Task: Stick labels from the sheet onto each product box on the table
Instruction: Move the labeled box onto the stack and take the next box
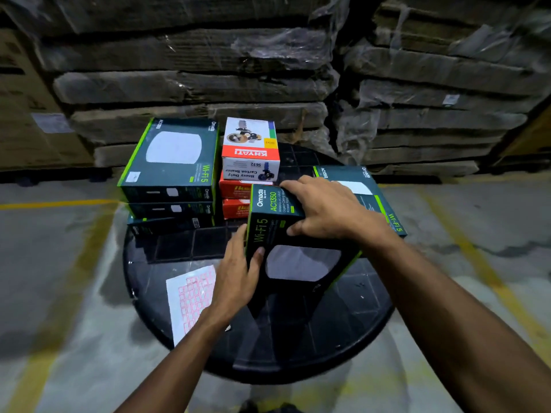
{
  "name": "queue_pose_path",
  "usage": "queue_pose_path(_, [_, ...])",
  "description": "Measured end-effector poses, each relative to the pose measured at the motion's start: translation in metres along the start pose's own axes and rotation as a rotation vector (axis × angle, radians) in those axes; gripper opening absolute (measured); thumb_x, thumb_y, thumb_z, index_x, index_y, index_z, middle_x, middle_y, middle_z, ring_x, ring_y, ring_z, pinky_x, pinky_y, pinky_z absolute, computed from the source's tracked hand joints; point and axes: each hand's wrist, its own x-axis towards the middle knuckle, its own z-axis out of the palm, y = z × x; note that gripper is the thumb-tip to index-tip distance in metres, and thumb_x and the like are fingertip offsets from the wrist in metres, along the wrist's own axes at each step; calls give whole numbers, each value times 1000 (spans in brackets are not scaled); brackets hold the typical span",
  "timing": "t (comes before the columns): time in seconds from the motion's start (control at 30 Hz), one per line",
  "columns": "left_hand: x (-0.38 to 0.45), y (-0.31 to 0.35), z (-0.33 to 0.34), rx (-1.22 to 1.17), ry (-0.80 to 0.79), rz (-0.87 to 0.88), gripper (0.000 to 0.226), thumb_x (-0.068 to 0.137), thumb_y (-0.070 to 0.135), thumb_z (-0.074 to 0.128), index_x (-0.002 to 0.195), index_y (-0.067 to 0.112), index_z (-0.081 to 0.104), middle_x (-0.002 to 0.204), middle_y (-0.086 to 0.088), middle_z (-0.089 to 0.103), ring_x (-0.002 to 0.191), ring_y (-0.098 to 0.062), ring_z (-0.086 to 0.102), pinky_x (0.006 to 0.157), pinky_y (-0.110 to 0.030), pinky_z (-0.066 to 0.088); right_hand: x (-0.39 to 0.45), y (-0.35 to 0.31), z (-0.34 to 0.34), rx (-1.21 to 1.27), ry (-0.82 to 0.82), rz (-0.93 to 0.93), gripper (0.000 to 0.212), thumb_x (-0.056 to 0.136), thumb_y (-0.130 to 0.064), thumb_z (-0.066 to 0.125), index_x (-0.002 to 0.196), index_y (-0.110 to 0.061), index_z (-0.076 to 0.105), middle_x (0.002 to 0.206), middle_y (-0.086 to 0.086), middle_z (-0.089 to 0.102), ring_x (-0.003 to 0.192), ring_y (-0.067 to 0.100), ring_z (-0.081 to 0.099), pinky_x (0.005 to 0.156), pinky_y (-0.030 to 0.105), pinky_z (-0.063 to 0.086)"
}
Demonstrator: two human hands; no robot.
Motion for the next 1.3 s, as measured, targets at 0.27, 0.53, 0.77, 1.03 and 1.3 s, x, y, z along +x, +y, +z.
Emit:
queue_pose_path(0.27, [31,-30,25,-23,-150,-114,54,97,26,56,145,15,34,142,-10,43,130,-24,42,107,-39,37,-42,50,0,341,260,376,88,62,-43,87,139,-25,48,130,4,58,121,25,53,101,40,44])
queue_pose_path(0.53, [80,-54,57,-393,-341,-454,78,85,25,75,147,7,30,143,-14,48,124,-22,52,98,-30,49,-117,81,46,1089,648,699,43,73,6,78,104,-18,63,86,-11,65,73,-3,62,70,13,48])
queue_pose_path(0.77, [101,-25,100,-294,-416,-389,61,88,16,70,138,4,38,128,-9,54,111,-20,56,90,-31,46,-147,127,111,1426,765,955,39,81,11,68,117,-2,59,91,1,69,68,0,66,64,16,53])
queue_pose_path(1.03, [155,21,172,197,-248,-280,98,56,82,63,137,32,42,128,-7,60,119,-31,54,102,-47,43,-145,210,184,1579,789,1141,21,91,-5,64,112,-9,65,105,9,71,93,23,67,90,40,54])
queue_pose_path(1.3, [237,93,248,736,-265,-172,80,86,61,55,149,19,30,141,-23,43,131,-41,38,106,-47,29,-107,250,221,1815,799,1352,19,97,-13,59,115,-7,60,98,4,68,80,16,64,77,30,55])
